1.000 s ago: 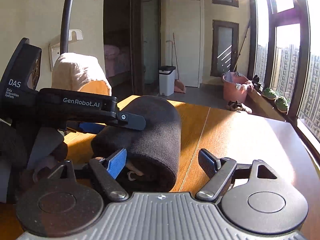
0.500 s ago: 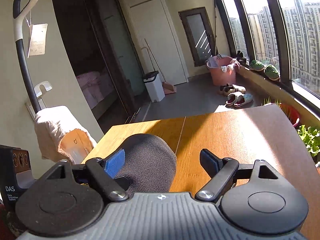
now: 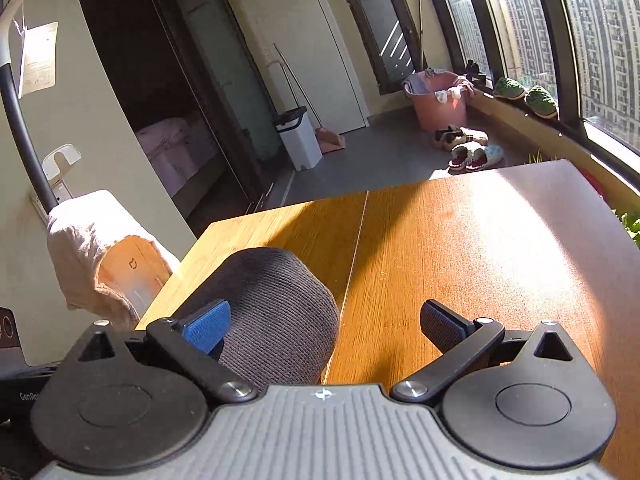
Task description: Fold clothes
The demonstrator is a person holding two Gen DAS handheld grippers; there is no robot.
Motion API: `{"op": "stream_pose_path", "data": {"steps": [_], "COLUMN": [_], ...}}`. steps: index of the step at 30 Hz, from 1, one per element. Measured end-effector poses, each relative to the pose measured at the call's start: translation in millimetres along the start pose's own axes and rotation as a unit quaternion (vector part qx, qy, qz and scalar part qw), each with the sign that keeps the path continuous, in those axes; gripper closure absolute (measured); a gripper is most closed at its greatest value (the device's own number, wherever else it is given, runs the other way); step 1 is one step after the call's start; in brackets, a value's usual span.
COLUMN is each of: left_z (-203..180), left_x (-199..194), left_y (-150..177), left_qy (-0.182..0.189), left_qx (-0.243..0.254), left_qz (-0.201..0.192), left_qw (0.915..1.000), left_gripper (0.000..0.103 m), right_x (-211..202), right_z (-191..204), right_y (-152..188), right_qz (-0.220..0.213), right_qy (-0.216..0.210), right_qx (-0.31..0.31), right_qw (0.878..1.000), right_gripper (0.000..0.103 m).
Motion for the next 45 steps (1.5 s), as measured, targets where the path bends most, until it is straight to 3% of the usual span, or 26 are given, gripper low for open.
{"op": "stream_pose_path", "data": {"steps": [4, 7, 11, 14, 17, 23, 27, 30, 33, 36, 38, 45], "left_z": [22, 41, 48, 43, 40, 2, -9, -9, -8, -9, -11, -11], "left_x": [-11, -11, -7, -3, 4, 40, 43, 33, 28, 26, 26, 18], "left_y": [-5, -5, 0, 4, 6, 16, 18, 19, 24, 29, 29, 24], "left_qy": [-0.018, 0.002, 0.022, 0.016, 0.014, 0.033, 0.024, 0.009, 0.011, 0.017, 0.01, 0.01], "left_qx": [-0.039, -0.099, -0.13, -0.127, -0.145, -0.142, -0.106, -0.086, -0.088, -0.087, -0.083, -0.086], "left_qz": [-0.011, -0.008, 0.002, 0.005, 0.004, 0.016, 0.018, 0.009, 0.014, 0.018, 0.016, 0.007], "left_qw": [0.999, 0.995, 0.9913, 0.9918, 0.9893, 0.9893, 0.994, 0.9962, 0.996, 0.9959, 0.9964, 0.9962], "left_gripper": [0.006, 0.01, 0.011, 0.01, 0.01, 0.009, 0.007, 0.007, 0.005, 0.005, 0.005, 0.006], "right_x": [-29, -33, -20, -12, -13, -29, -49, -60, -47, -11, 23, 61], "right_z": [3, 20, 62, 75, 55, -4, -10, -14, -20, -20, -13, 4], "right_y": [17, 34, 64, 69, 53, 24, 23, 11, -2, -7, -4, -21], "right_qz": [-0.004, 0.008, 0.02, 0.024, 0.009, -0.005, -0.016, -0.04, -0.043, -0.004, 0.038, 0.051], "right_qy": [-0.047, -0.095, -0.091, -0.087, -0.059, 0.005, -0.001, -0.008, -0.013, -0.021, -0.011, -0.024], "right_qx": [0.027, 0.038, -0.049, -0.065, -0.052, -0.035, -0.062, -0.039, 0.022, 0.056, 0.038, -0.069], "right_qw": [0.999, 0.995, 0.994, 0.994, 0.997, 0.999, 0.998, 0.998, 0.999, 0.998, 0.998, 0.996], "right_gripper": [0.008, 0.008, 0.008, 0.008, 0.019, 0.019, 0.018, 0.018, 0.018, 0.018, 0.016, 0.004]}}
Point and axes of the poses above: each gripper's, at about its wrist camera, not at the fingertips, and x roughly the way its jaws point, z to its left, y to its underside, the point moved 9 cm from there along x, roughly the way its jaws point, and after that the axes turned 6 degrees about y, right-handed, at the moved point
